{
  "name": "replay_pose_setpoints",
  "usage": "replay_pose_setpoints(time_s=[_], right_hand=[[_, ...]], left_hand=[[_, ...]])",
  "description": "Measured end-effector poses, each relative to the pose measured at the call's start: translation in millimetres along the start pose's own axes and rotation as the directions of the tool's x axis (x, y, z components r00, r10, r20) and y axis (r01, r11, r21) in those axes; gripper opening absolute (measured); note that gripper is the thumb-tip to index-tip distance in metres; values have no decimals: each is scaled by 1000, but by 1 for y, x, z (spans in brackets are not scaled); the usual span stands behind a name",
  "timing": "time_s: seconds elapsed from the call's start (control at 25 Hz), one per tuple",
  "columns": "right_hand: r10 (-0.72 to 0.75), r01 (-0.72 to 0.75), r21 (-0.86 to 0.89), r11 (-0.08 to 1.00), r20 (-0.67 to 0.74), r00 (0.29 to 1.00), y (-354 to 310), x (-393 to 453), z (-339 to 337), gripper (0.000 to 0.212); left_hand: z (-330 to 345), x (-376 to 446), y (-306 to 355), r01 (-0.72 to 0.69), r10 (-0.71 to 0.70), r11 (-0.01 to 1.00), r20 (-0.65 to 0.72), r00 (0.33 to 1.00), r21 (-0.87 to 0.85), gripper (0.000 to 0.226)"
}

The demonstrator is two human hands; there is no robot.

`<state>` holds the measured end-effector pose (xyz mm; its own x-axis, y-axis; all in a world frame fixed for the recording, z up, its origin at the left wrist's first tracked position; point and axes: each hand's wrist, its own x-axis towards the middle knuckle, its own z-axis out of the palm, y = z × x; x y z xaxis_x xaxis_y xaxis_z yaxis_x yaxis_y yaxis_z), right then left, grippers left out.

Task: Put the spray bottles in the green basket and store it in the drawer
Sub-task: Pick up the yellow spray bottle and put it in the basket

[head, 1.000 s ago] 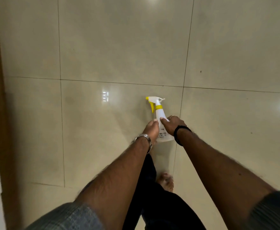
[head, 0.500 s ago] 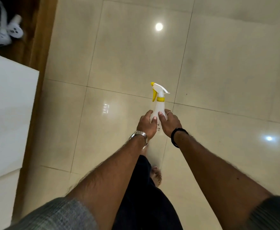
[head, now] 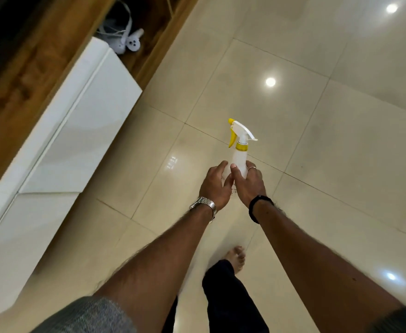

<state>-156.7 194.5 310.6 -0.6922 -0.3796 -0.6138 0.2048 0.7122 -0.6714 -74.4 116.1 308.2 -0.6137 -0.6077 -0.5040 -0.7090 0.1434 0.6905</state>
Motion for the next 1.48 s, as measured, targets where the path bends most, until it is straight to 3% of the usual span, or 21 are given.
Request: replay_pose_setpoints(time_s=[0.4, 0.64, 0.76, 0.92, 1.04, 1.12, 1.2, 1.32, 1.48], right_hand=[[-149, 168, -187, 968, 114, 982, -72, -88, 184, 49], [-298, 401, -266, 877, 352, 887, -132, -178, 353, 51], [-353, 511, -242, 825, 485, 800, -162, -224, 435, 49], [-410, 679, -153, 718, 696, 590, -198, -295, 545, 46], [-489, 791, -88, 605, 743, 457, -216, -339, 611, 57], [-544, 842, -55, 537, 740, 396, -225, -358, 644, 56], [-577, 871, -29, 491, 738, 350, -230, -369, 673, 51], [-612, 900, -18, 436, 728, 310, -232, -371, 706, 48], [-598, 916, -126, 381, 723, 348, -225, -361, 727, 50]], left_hand=[[-158, -70, -137, -15, -36, 976, -224, 974, -219, 56], [-299, -147, -259, 28, -190, 931, -416, 889, -364, 54], [-363, -193, -313, -10, -230, 926, -583, 779, -378, 50], [-435, -258, -387, -36, -291, 926, -773, 564, -375, 48], [-476, -289, -430, -75, -330, 916, -848, 415, -393, 51], [-497, -300, -450, -96, -340, 913, -870, 358, -396, 53], [-514, -305, -469, -84, -346, 914, -872, 345, -397, 55], [-529, -304, -493, -30, -314, 936, -867, 387, -352, 57], [-539, -295, -518, 25, -319, 938, -833, 452, -346, 56]])
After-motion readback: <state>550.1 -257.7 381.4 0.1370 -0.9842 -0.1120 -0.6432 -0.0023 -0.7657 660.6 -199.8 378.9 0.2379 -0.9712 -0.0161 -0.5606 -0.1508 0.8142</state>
